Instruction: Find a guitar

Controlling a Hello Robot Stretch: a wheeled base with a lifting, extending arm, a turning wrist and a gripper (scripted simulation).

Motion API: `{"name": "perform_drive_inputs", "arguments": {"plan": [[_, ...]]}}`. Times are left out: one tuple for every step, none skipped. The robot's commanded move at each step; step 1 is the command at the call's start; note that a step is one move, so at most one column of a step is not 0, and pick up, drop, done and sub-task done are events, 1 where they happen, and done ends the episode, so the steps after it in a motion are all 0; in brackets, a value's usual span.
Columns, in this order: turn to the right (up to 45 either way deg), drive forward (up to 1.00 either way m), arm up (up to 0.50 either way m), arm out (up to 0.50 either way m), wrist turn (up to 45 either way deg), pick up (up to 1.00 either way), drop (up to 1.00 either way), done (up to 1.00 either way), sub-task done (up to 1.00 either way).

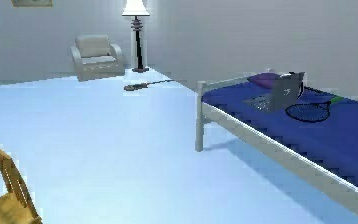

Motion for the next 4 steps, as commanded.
{"name": "perform_drive_inputs", "arguments": {"plan": [[-21.0, 0.0, 0.0, 0.0, 0.0, 0.0, 0.0, 0.0, 0.0], [0.0, 1.0, 0.0, 0.0, 0.0, 0.0, 0.0, 0.0, 0.0], [-3.0, 0.0, 0.0, 0.0, 0.0, 0.0, 0.0, 0.0, 0.0], [0.0, 1.0, 0.0, 0.0, 0.0, 0.0, 0.0, 0.0, 0.0]]}}
